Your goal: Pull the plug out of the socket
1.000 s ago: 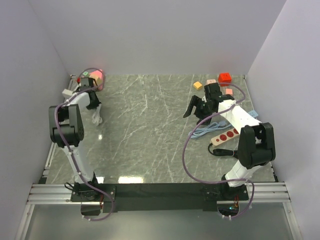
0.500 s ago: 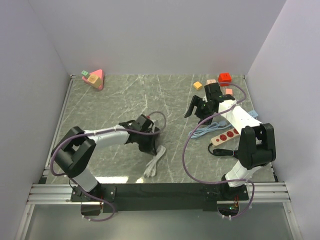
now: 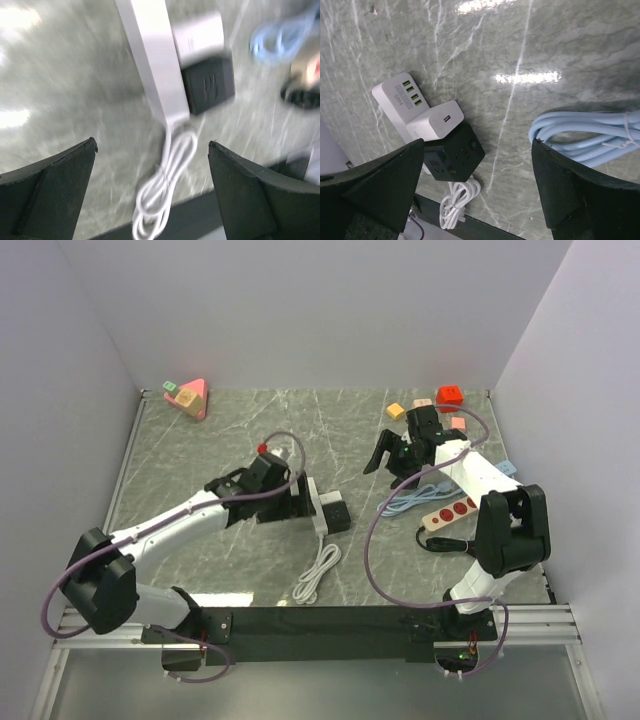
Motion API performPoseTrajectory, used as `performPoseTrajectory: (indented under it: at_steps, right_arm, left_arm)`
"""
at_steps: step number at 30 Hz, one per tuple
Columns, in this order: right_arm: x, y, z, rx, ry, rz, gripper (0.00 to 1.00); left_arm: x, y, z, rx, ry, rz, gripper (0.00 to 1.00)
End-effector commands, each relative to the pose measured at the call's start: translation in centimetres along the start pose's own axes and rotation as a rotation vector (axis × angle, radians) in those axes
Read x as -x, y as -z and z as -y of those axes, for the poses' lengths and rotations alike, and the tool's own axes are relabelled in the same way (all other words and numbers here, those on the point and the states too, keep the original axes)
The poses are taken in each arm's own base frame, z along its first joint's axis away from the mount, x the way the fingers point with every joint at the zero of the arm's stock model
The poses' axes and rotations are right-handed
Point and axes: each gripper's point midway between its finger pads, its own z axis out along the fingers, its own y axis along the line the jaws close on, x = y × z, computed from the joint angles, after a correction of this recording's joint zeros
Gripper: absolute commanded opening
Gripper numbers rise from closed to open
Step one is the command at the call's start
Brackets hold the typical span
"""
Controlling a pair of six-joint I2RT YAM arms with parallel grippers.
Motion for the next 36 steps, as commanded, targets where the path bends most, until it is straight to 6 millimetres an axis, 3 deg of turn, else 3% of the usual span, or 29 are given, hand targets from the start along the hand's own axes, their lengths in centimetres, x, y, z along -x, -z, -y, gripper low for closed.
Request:
performPoseTrajectory:
  at_steps: [1,8,11,15,17,22,24,26,29,30,31,36]
  right_arm:
    - [-0.4,-0.7,-1.3,0.041,0.014,-0.011,0.93]
    - [-1.3,-0.7,-2.4,0.065,0.04,-0.01,0.94]
    - [-1.4,-0.5,-2.7,0.083,0.049,-0.002,0.94]
    - [-1.9,-0.5,-3.6,0.137,0.075,-0.002,0.94]
    - [-2.2,-0.5,-4.7,0.203,0.098,-0.01,0.94]
    - [-3.5,-1.1,-5.9,0.317,0.139,-0.036,0.94]
    - [-4.4,-1.7,-5.9,0.337,0.153,-0.076,0.94]
    - [-4.5,-2.0,-6.0,0.346,0.164,-0.074,0.94]
    - [-4.9,-2.1,-6.2,0.38,0.184,-0.081,0.96]
    - [-5.2,-2.0,-6.3,0.398,0.189,-0.094,0.96]
    - [-5.7,-1.8,-6.7,0.421,0.193,-0.114,0.96]
    - [-6.9,-2.3,-6.5,0.39,0.189,-0.138,0.98]
  left_arm:
    - [4.7,-1.0,-0.3,0.077,0.056,0.08,0.99]
    - [8.0,-6.6,0.7,0.185,-0.03,0.032,0.99]
    - [8.2,-8.8,0.9,0.194,-0.04,0.0,0.99]
    - [7.4,-11.1,-1.0,0.251,-0.035,-0.027,0.98]
    - [6.7,-12.0,-1.6,0.236,-0.019,-0.044,0.89]
    - [4.5,-13.5,-1.8,0.171,-0.004,-0.096,0.52]
    - [4.1,-13.8,-0.7,0.095,-0.003,-0.104,0.21]
    - [4.1,-13.8,0.0,0.035,-0.011,-0.091,0.01]
    - [3.8,-12.5,1.4,-0.127,-0.015,-0.093,0.01]
    - [4.9,-11.8,2.5,-0.19,-0.02,-0.051,0.01]
    - [4.3,-11.5,2.4,-0.224,-0.015,-0.072,0.01]
    - [6.0,-10.5,2.7,-0.294,-0.013,-0.051,0.01]
